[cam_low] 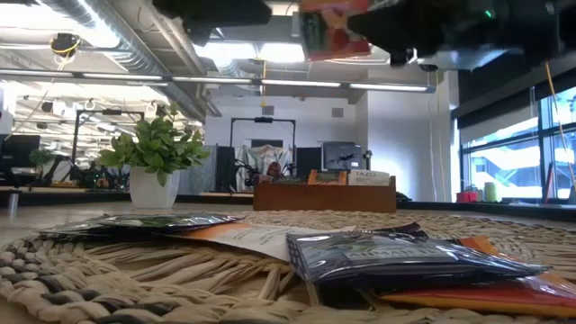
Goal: Pick & Place Tea
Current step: Put the orange tea bag into the middle section of the wooden organizer
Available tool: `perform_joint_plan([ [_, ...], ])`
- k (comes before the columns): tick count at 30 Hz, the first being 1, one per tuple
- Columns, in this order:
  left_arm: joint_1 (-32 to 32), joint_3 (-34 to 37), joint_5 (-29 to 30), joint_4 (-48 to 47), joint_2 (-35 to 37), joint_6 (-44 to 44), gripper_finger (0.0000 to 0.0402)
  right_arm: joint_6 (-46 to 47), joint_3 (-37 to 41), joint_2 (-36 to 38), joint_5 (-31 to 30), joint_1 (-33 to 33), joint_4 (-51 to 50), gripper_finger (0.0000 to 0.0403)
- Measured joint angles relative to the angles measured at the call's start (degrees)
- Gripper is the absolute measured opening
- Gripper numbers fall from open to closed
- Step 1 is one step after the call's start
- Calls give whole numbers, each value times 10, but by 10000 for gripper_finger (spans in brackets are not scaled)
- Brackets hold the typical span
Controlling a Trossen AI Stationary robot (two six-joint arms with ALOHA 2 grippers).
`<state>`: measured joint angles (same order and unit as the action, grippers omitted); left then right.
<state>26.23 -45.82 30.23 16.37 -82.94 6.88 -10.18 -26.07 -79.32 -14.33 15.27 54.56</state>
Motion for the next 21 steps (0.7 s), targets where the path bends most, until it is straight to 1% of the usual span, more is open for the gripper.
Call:
perform_joint_plan([
  [2,-13,-1,1,26,-5,-1,17,11,19,-23,24,0,74,20],
  [4,-26,-1,18,55,-12,0,19,10,28,-43,23,7,135,20],
  [7,-50,-1,19,91,-22,-5,24,-24,28,-64,22,17,188,21],
  [9,-62,-1,16,95,-25,-6,29,-49,23,-65,17,23,216,22],
  [12,-76,-1,16,95,-25,0,40,-70,23,-59,-2,22,244,24],
  [15,-82,-1,18,112,-25,-1,60,-86,23,-59,-3,22,254,25],
  [21,-84,-1,15,142,-25,-16,127,-91,23,-59,-1,22,254,25],
])
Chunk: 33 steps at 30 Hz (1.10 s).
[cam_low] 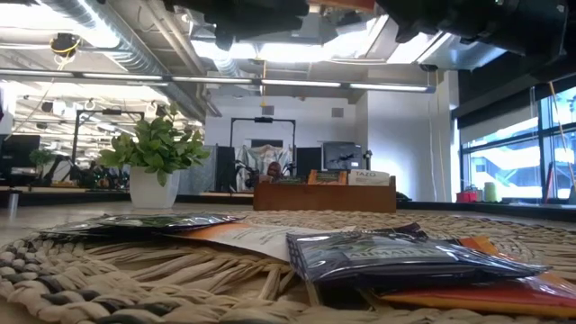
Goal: Pick & Place Tea
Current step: Put the orange tea bag into the middle section of the wooden organizer
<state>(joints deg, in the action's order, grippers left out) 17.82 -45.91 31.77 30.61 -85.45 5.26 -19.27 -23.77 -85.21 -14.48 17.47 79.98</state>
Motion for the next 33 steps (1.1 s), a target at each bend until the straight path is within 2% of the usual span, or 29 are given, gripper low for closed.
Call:
perform_joint_plan([
  [4,0,0,-1,5,0,31,155,-5,0,0,2,0,35,26],
  [8,-3,1,-13,25,0,30,164,-5,-9,0,39,-4,71,26],
  [13,-4,0,-40,165,-14,-68,155,-22,-35,-3,84,-10,74,26],
  [18,-3,0,-108,311,-48,-171,138,-64,-79,-2,131,-11,97,26],
  [23,-4,0,-153,417,-72,-230,126,-64,-121,-2,176,-11,52,26],
  [29,-8,0,-168,436,-75,-244,123,-64,-143,-3,177,-11,-13,26],
  [33,-8,0,-198,450,-75,-245,121,-64,-144,-3,177,-11,-7,26],
])
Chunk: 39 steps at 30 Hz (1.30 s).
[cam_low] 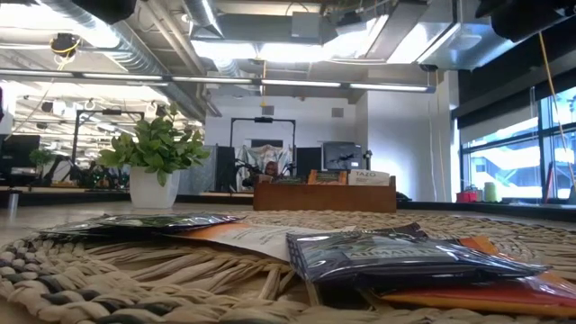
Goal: Pick & Place Tea
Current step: Put the orange tea bag into the middle section of the wooden organizer
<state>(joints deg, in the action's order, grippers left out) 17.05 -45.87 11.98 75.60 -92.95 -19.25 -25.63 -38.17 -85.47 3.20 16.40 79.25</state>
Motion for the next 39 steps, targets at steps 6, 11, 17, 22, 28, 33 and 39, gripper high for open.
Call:
perform_joint_plan([
  [6,0,0,-21,28,0,-8,112,0,0,-4,0,0,8,26],
  [11,0,0,-22,31,0,-24,106,0,0,-4,-4,0,7,26],
  [17,0,0,-21,31,0,-25,101,0,-1,-4,-6,-1,6,26],
  [22,0,0,-21,31,0,-26,97,1,-20,-24,-6,-12,-2,26],
  [28,0,0,-21,35,0,-26,86,-1,-42,-80,-7,-16,39,26],
  [33,6,0,-21,35,0,-29,74,-1,-41,-86,-7,-16,62,26],
  [39,13,0,-20,35,0,-50,59,-1,-40,-86,-6,-16,62,26],
])
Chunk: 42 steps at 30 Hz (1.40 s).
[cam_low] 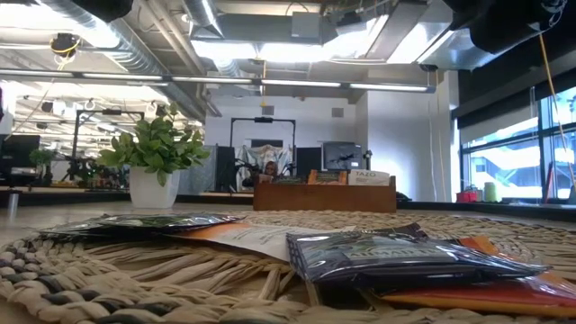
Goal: Pick & Place Tea
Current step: Put the orange tea bag into the middle section of the wooden organizer
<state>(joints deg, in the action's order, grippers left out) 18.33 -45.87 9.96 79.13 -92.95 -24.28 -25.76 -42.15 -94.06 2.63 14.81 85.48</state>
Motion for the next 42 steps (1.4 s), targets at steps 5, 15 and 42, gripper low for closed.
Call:
perform_joint_plan([
  [5,0,0,0,3,0,0,46,0,0,0,0,0,5,26],
  [15,0,0,1,4,0,-1,16,1,0,1,2,1,-6,26],
  [42,12,-1,246,-234,1,80,3,223,1,151,-131,-10,-674,232],
])
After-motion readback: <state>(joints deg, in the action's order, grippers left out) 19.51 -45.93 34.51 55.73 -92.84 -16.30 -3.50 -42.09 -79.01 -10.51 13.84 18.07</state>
